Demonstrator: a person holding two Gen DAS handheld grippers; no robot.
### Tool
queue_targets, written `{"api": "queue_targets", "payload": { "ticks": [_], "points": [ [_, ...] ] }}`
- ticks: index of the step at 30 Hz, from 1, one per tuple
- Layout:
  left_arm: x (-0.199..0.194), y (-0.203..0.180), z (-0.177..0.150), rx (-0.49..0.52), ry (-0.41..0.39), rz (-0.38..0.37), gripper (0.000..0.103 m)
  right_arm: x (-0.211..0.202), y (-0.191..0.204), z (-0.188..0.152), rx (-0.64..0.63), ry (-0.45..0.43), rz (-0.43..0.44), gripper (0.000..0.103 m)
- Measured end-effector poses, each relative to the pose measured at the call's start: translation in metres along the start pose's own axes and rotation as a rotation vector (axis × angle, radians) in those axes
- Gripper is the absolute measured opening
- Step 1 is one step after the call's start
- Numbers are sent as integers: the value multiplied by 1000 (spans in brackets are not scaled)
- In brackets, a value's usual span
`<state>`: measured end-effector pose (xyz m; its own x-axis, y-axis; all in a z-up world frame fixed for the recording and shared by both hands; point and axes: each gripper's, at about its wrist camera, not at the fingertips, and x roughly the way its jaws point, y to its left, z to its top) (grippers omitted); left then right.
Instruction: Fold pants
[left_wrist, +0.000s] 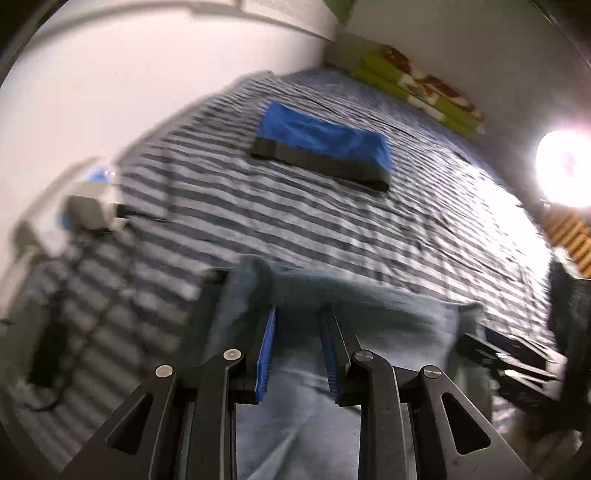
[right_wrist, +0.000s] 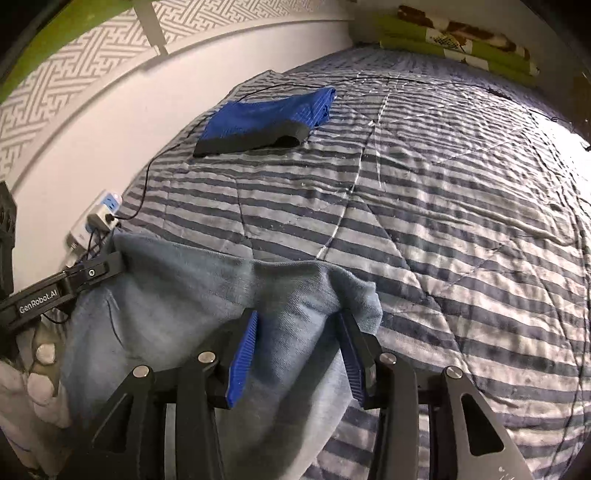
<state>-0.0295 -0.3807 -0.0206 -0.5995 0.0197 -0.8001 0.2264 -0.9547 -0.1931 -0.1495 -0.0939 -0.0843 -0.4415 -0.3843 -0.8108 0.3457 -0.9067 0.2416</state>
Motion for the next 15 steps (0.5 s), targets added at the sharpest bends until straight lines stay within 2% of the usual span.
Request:
{"api": "queue_targets", "payload": {
  "ticks": [3,7,9,15],
  "points": [
    [-27,2,-12,-4,-14,43,26,-20,0,-4,13,-17,36,40],
    [-53,-3,-36,18,6,91,28,-54,18,-31,-35,-25,110,40],
    [-61,-8,-51,35,20,121,28,-61,30,-47,-63,-8,120,40],
    [-66,-16,-92,67,72,127,28,-64,56,-95,-117,55,122,40]
  ]
}}
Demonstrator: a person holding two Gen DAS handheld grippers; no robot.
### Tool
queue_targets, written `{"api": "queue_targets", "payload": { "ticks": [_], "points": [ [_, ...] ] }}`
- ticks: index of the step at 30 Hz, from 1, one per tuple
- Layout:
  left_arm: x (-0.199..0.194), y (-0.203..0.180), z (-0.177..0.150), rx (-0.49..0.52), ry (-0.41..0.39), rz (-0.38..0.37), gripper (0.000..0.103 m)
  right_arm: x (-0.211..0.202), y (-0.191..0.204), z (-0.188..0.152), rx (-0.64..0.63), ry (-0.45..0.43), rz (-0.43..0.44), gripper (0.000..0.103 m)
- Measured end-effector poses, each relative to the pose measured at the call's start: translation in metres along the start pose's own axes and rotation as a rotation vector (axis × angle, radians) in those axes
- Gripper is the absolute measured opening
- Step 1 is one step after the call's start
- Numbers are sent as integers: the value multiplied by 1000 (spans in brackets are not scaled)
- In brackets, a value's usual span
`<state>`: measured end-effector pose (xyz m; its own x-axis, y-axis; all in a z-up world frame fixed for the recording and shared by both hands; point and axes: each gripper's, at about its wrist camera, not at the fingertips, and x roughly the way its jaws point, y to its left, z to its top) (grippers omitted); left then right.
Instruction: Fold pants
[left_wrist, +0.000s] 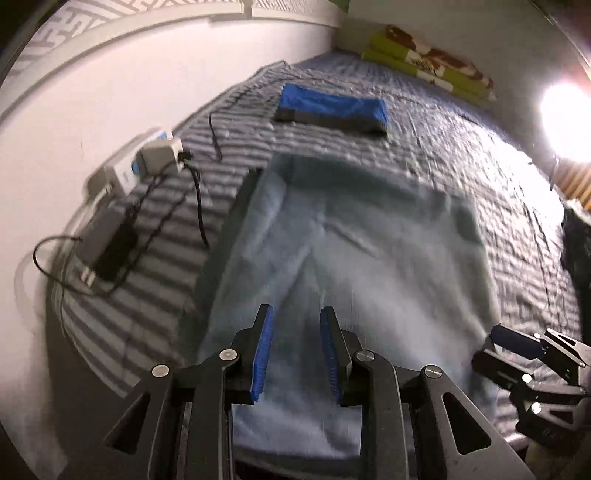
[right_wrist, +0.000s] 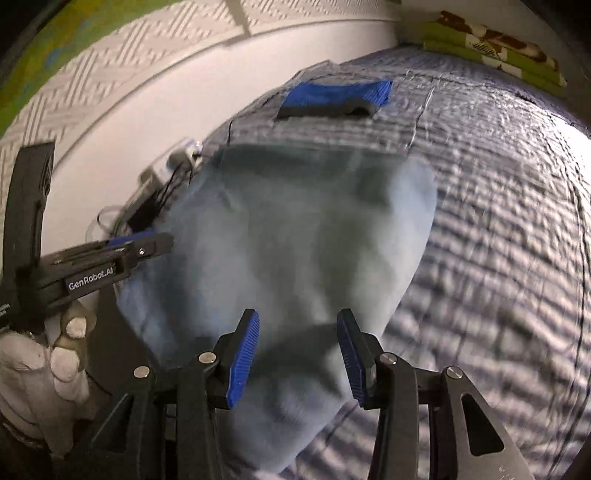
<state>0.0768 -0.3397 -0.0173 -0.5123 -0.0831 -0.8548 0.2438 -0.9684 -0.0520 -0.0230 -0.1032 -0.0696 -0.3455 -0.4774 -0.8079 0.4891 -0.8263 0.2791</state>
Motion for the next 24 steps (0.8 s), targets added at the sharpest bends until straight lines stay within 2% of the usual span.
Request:
{"api": "queue_targets", "payload": {
  "ticks": [2,7,12,14,16,18,20,24],
  "points": [
    [8,0,-12,-5,31,-5,28,4,3,-9,1,15,-10,41],
    [8,10,-27,-26,24,-26,31,2,14,-25,-24,25,-30,41],
    [1,35,-36,-51,40,-55,33,-10,21,-44,-120,63,-12,40],
    [-7,50,-30,-83,37,-62,41,-22,11,-43,-93,54,24,41],
    [-12,58,-20,-90,23,-75,67,-33,-5,-34,-33,16,9,46],
    [-14,64,-5,-95,12,-84,79,-39,-23,-19,30,-33,-23,63],
    [-7,68,14,-96,34,-144,81,-40,-37,-6,83,-50,-32,63],
    [12,69,42,-94,76,-194,83,-22,-61,21,162,-23,18,68]
  ]
}}
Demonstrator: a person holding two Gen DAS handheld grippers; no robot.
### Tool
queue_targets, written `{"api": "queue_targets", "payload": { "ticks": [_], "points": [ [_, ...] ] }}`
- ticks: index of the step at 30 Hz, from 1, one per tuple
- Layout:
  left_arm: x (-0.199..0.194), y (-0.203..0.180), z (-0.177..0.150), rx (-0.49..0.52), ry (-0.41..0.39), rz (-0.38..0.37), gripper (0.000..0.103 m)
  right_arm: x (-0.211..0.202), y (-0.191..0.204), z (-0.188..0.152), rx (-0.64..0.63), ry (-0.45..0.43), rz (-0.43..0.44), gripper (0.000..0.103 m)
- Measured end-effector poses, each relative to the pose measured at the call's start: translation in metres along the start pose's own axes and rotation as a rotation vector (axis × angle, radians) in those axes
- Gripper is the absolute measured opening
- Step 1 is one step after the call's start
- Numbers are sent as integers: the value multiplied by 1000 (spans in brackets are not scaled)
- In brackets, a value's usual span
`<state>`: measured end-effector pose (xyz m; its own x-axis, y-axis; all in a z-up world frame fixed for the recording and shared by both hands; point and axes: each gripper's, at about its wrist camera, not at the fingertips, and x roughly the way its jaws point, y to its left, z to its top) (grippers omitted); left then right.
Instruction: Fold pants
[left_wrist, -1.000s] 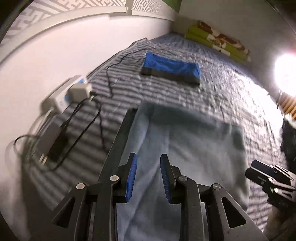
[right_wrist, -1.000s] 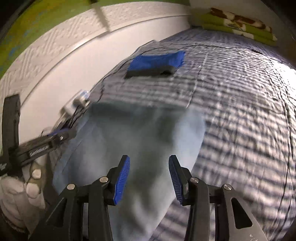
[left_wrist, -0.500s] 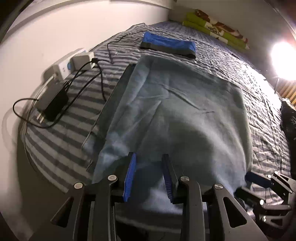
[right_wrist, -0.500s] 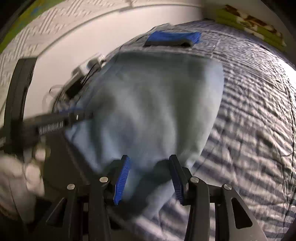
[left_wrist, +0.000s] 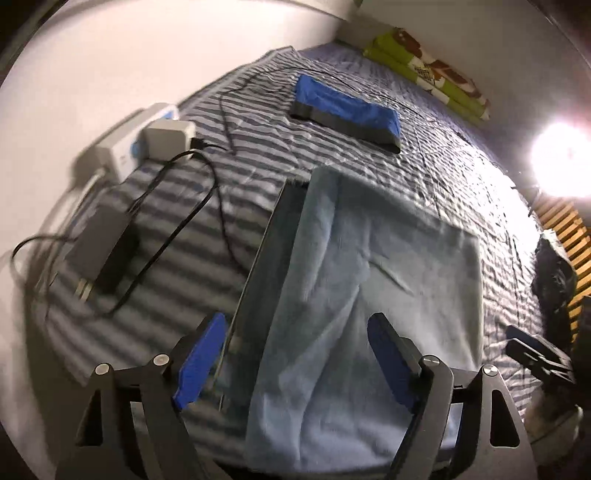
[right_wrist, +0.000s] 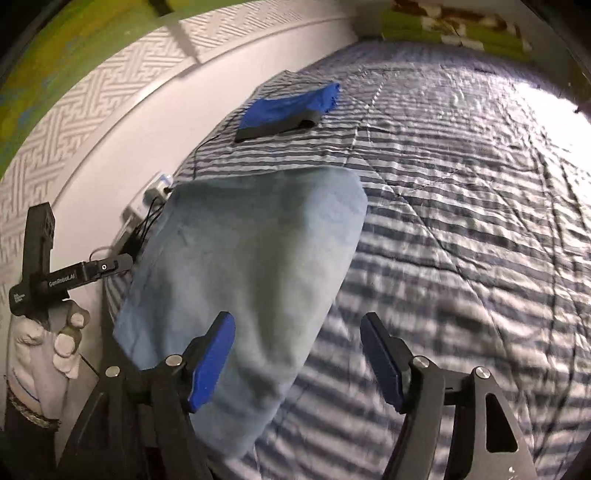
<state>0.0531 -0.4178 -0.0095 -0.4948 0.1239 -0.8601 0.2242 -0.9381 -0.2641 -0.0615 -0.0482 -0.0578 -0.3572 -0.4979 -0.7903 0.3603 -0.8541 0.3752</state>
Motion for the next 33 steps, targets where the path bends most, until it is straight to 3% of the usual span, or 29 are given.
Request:
{"api": "queue_targets", "payload": {
  "ticks": [8,20,23,26,28,31,33],
  "points": [
    [41,7,39,33,59,-34,84,44,-18,17,115,95,97,68],
    [75,19,46,20,105,-103,85,74,-2,31,58,117,131,67],
    [72,9,48,65,86,-37,85,78,6,32,47,116,125,67],
    [61,-16,42,210,24,78,85,77,4,32,41,116,129,64],
    [64,-27,43,267,25,101,85,77,0,31,56,117,137,61],
    [71,-25,52,250,45,60,85,75,-3,31,72,120,141,60],
    [86,-17,60,203,103,-6,87,75,-1,31,61,120,133,60]
  ]
}}
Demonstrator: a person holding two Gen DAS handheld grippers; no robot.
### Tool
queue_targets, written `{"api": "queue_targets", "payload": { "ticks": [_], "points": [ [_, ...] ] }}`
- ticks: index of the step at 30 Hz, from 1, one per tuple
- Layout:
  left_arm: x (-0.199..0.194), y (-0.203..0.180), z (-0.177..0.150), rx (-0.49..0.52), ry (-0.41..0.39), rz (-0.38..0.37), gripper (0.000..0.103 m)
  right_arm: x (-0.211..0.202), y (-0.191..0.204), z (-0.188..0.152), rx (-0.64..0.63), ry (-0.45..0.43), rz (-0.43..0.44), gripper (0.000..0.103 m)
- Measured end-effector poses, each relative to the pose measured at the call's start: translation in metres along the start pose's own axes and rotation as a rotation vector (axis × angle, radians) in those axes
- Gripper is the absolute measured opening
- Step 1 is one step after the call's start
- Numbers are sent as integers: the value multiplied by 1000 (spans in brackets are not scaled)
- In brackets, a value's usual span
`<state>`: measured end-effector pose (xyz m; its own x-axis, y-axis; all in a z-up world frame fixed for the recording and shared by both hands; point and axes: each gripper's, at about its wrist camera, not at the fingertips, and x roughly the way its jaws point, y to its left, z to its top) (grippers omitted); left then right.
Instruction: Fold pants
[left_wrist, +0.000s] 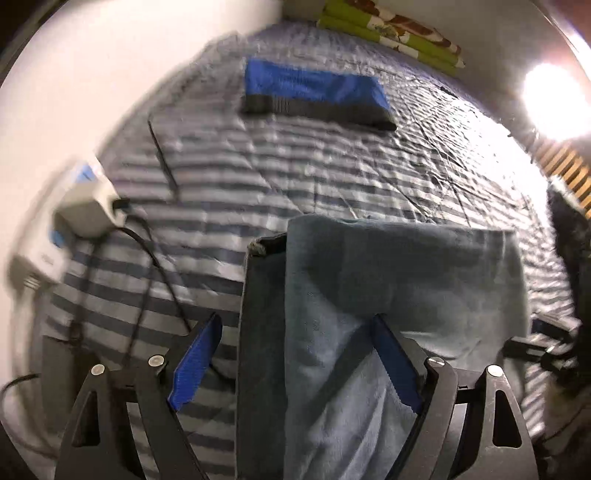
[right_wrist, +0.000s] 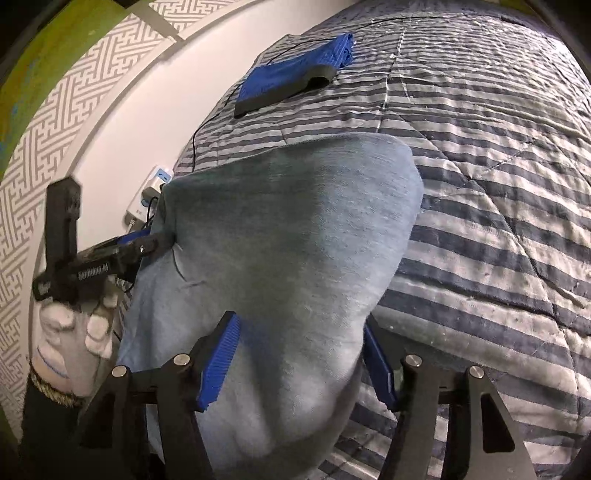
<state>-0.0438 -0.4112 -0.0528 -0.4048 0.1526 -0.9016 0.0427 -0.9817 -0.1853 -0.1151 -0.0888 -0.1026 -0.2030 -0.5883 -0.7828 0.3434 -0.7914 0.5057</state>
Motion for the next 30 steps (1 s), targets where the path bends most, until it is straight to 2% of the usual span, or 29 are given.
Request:
{"api": "queue_targets", "payload": {
  "ticks": [3,4,5,9,11,12,13,14,15,17,19,21,27,30],
  "points": [
    [11,24,-1,-127,73,-133,88,0,1,0,-13,7,-3,60],
    [11,28,-4,-150,74,-158,87,0,1,1,-12,8,1,60],
    [9,26,-8,-133,73,-168,87,0,0,1,-10,10,5,60],
    [9,10,-18,-82,70,-173,86,4,4,5,-19,15,3,61],
    [10,-2,-19,-72,62,-157,79,7,8,6,-23,16,-2,57],
    [10,-6,-20,-79,52,-149,75,7,9,6,-21,16,-5,47],
    [9,-8,-20,-84,41,-133,73,8,9,7,-12,16,-5,43],
    [9,-13,-22,-90,26,-100,71,8,7,7,0,12,1,33],
    [9,-15,-21,-91,20,-90,65,7,5,8,23,8,10,24],
    [3,-21,-23,-107,-1,-69,51,4,5,9,46,6,26,17],
    [-6,-23,-24,-126,-25,-45,29,-3,14,7,26,-14,9,15],
    [-16,-20,-28,-160,-41,-53,21,-11,27,4,-18,-37,-19,13],
    [-51,-28,-36,-164,-110,-51,17,-46,60,-4,-132,-114,-54,12],
    [-73,-31,-36,-176,-151,-75,16,-66,75,-8,-197,-156,-72,12]
  ]
}}
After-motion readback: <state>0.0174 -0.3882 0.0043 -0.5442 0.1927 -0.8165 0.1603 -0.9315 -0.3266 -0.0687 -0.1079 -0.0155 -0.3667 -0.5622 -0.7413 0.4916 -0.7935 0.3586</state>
